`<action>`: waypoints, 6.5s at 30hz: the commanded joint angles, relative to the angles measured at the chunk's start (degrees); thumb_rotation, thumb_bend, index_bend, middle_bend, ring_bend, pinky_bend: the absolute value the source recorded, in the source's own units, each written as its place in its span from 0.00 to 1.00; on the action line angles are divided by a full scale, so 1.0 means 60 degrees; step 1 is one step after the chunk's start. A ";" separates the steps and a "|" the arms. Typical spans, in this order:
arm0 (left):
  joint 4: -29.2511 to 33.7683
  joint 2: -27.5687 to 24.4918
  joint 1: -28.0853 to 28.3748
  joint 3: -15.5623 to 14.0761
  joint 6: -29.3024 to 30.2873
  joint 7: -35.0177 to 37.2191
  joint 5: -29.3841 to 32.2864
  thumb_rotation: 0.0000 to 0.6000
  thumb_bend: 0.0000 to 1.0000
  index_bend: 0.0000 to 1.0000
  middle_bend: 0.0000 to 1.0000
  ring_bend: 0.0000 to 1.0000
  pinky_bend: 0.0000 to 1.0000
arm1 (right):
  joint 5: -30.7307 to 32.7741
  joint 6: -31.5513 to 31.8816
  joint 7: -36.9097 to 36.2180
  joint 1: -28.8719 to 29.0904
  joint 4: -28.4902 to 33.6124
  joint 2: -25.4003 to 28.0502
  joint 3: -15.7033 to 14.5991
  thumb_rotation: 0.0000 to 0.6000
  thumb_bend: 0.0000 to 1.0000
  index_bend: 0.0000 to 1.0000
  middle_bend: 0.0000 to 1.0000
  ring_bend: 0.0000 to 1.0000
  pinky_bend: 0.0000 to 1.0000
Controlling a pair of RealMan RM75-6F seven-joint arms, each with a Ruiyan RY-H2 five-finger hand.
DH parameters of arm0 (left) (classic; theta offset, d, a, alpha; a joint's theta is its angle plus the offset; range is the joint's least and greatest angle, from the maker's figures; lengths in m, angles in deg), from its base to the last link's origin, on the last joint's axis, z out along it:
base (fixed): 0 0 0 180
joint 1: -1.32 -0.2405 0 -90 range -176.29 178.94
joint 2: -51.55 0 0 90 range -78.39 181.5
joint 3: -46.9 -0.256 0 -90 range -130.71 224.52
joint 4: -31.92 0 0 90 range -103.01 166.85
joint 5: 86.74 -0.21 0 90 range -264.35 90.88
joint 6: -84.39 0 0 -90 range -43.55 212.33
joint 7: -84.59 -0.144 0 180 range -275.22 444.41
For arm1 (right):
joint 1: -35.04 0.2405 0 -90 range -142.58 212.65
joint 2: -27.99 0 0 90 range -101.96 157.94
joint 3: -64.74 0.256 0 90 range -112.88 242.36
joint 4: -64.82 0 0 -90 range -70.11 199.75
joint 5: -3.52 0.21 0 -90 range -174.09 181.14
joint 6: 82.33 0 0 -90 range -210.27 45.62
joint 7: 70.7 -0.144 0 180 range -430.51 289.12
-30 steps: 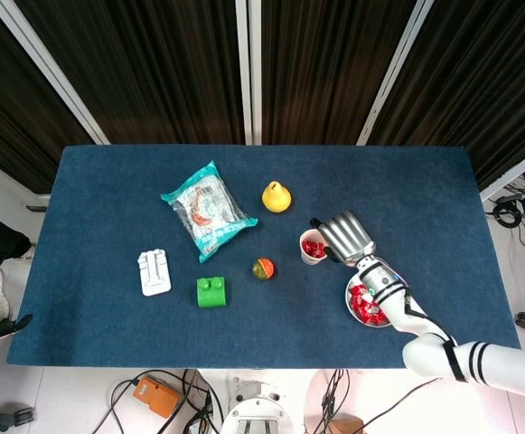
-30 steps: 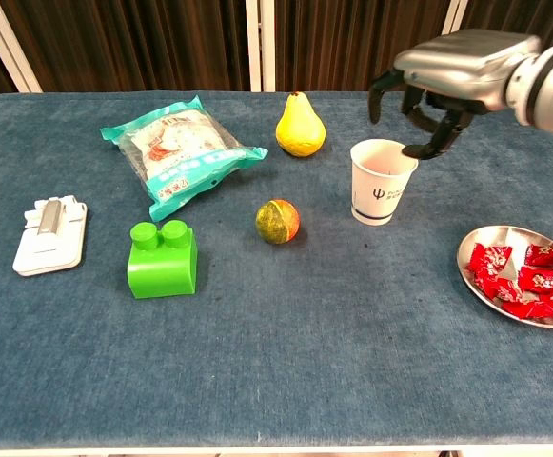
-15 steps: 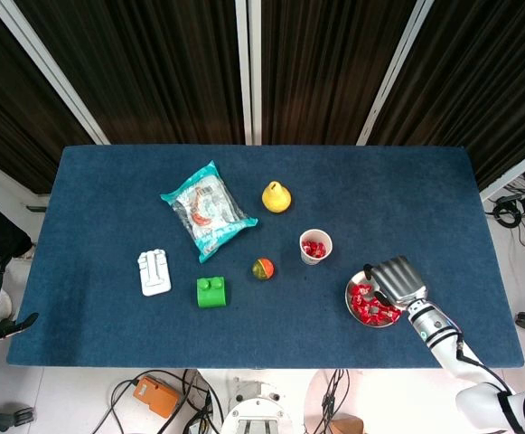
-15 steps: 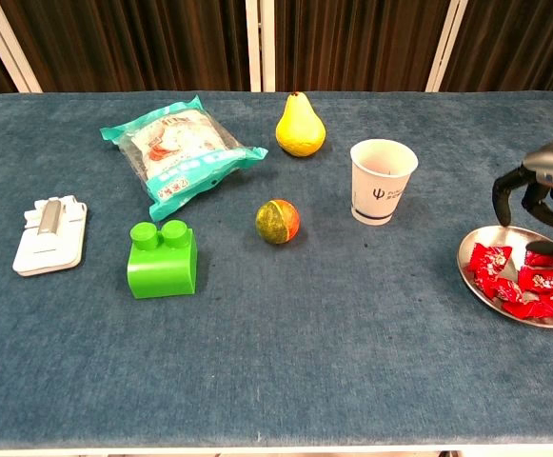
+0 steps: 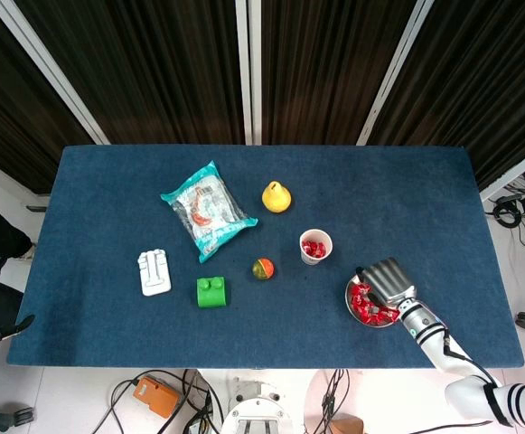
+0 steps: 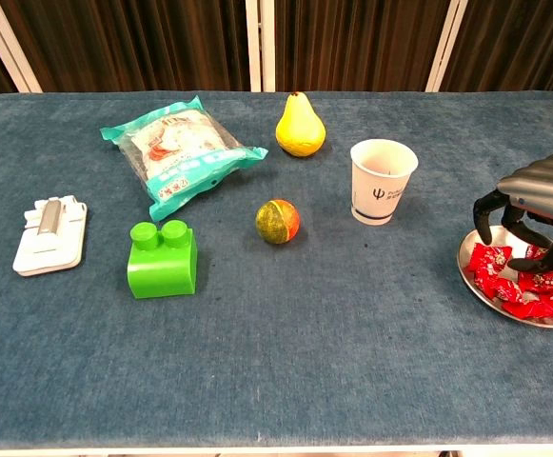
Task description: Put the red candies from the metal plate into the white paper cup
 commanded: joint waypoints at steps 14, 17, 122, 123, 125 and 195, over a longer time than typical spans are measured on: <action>-0.0308 0.0096 -0.0078 -0.0019 0.0008 0.0283 0.0038 1.00 0.00 0.00 0.03 0.00 0.00 | -0.0046 0.0251 0.0104 0.0063 0.0187 -0.0035 0.0398 1.00 0.55 0.68 0.84 1.00 1.00; -0.0309 0.0085 -0.0072 0.0000 0.0042 0.0290 0.0013 1.00 0.00 0.00 0.03 0.00 0.00 | -0.0205 0.0510 -0.0038 0.0162 0.0677 0.0298 0.0748 1.00 0.55 0.68 0.84 1.00 1.00; 0.0495 -0.0209 -0.0049 0.0013 0.0197 -0.0382 -0.0177 1.00 0.00 0.00 0.03 0.00 0.00 | -0.1748 0.0112 -0.0620 0.0671 0.0888 0.0988 0.0851 1.00 0.48 0.67 0.84 1.00 1.00; 0.0510 -0.0215 -0.0043 0.0017 0.0206 -0.0395 -0.0189 1.00 0.00 0.00 0.03 0.00 0.00 | -0.1643 0.0047 -0.0599 0.0800 0.0937 0.0965 0.1029 1.00 0.48 0.67 0.84 1.00 1.00; 0.0545 -0.0235 -0.0038 0.0016 0.0209 -0.0423 -0.0198 1.00 0.00 0.00 0.03 0.00 0.00 | -0.1344 -0.0145 -0.0511 0.1087 0.1011 0.0886 0.1390 1.00 0.48 0.67 0.84 1.00 1.00; 0.0655 -0.0174 -0.0026 -0.0023 0.0300 -0.0523 -0.0280 1.00 0.00 0.00 0.03 0.00 0.00 | -0.1594 0.1035 -0.0654 -0.0669 -0.0580 0.1243 -0.0621 1.00 0.43 0.50 0.84 1.00 1.00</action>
